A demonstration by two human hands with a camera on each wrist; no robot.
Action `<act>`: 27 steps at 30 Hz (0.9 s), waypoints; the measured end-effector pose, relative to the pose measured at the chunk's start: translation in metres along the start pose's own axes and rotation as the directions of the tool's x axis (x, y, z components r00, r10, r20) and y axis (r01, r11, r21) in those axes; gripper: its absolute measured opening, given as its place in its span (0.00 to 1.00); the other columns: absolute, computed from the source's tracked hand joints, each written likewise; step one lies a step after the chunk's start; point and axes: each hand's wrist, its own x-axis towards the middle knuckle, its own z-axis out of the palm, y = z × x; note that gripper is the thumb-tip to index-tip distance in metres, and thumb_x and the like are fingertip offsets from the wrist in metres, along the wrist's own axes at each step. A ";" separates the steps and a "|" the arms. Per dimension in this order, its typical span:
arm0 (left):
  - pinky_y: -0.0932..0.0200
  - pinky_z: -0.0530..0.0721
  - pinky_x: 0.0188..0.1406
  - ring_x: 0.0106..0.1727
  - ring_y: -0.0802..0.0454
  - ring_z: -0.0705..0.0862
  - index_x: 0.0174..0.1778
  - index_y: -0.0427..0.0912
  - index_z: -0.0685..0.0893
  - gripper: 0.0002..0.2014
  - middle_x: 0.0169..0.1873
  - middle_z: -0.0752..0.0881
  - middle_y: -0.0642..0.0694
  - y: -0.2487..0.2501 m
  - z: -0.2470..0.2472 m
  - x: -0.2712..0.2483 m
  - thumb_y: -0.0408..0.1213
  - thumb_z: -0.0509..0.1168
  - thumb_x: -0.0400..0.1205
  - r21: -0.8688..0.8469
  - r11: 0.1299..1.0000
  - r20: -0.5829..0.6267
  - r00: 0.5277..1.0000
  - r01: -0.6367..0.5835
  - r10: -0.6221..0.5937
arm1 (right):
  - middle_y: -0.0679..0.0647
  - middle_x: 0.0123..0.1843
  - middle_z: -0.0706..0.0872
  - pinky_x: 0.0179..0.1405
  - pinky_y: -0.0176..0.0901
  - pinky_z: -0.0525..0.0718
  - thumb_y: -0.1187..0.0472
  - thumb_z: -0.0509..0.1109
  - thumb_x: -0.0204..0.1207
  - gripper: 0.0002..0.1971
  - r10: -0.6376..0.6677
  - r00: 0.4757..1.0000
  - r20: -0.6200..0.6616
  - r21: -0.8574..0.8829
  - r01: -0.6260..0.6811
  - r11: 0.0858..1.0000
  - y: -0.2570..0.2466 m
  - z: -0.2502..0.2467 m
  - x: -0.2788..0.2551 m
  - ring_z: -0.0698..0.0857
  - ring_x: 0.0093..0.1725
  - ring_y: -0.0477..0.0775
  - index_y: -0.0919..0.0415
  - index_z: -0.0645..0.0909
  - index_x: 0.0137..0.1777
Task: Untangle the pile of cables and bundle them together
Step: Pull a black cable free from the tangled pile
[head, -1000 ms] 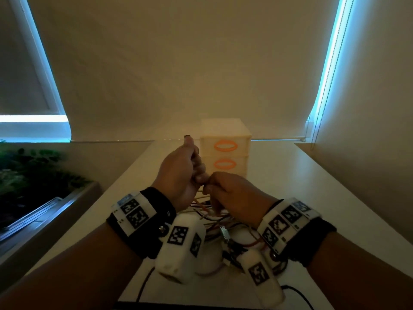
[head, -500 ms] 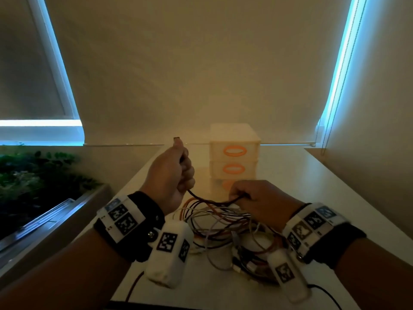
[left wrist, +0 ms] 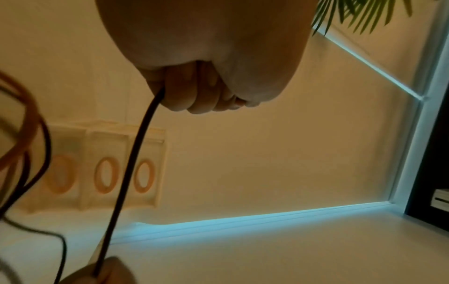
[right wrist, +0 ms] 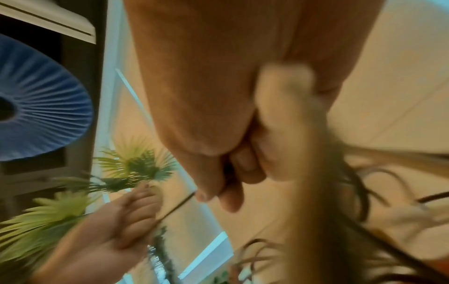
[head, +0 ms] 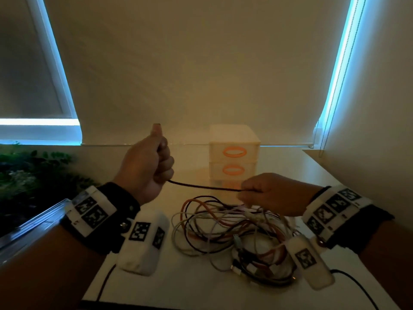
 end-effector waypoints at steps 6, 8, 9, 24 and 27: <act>0.62 0.49 0.18 0.25 0.54 0.50 0.28 0.50 0.68 0.25 0.23 0.57 0.51 0.028 -0.022 0.004 0.54 0.55 0.92 -0.044 0.999 -0.110 0.994 -0.021 0.016 | 0.48 0.39 0.84 0.43 0.40 0.76 0.49 0.59 0.87 0.16 0.227 0.963 -0.145 0.105 -0.213 0.971 0.055 0.018 0.001 0.82 0.41 0.46 0.53 0.81 0.40; 0.62 0.49 0.18 0.22 0.55 0.52 0.29 0.49 0.67 0.25 0.23 0.57 0.51 0.021 -0.018 0.002 0.54 0.54 0.92 -0.030 1.000 -0.122 0.992 -0.009 0.005 | 0.48 0.40 0.84 0.43 0.40 0.77 0.49 0.59 0.87 0.17 0.225 0.967 -0.119 0.143 -0.207 0.968 0.042 0.021 0.010 0.82 0.41 0.47 0.53 0.83 0.41; 0.62 0.50 0.18 0.21 0.56 0.53 0.29 0.49 0.67 0.25 0.23 0.58 0.52 0.014 -0.014 0.000 0.54 0.54 0.92 -0.024 1.000 -0.119 0.993 -0.005 0.003 | 0.47 0.39 0.83 0.41 0.39 0.76 0.49 0.58 0.87 0.17 0.207 0.973 -0.104 0.164 -0.188 0.968 0.030 0.021 0.016 0.81 0.39 0.45 0.54 0.84 0.42; 0.64 0.51 0.18 0.18 0.57 0.56 0.31 0.51 0.66 0.21 0.21 0.60 0.52 0.005 -0.056 0.005 0.48 0.55 0.92 0.202 0.979 -0.221 0.974 -0.010 0.056 | 0.44 0.33 0.81 0.37 0.29 0.72 0.53 0.61 0.87 0.15 -0.067 0.906 -0.418 0.091 0.115 0.989 -0.005 -0.024 0.025 0.79 0.33 0.35 0.54 0.84 0.42; 0.60 0.50 0.21 0.19 0.56 0.55 0.32 0.51 0.67 0.20 0.21 0.60 0.52 0.004 -0.072 0.003 0.48 0.55 0.92 0.220 0.975 -0.305 0.952 0.037 0.033 | 0.51 0.36 0.87 0.43 0.45 0.82 0.46 0.63 0.83 0.15 -0.072 0.946 -0.316 -0.002 0.075 0.997 0.003 -0.029 0.015 0.85 0.39 0.49 0.50 0.84 0.39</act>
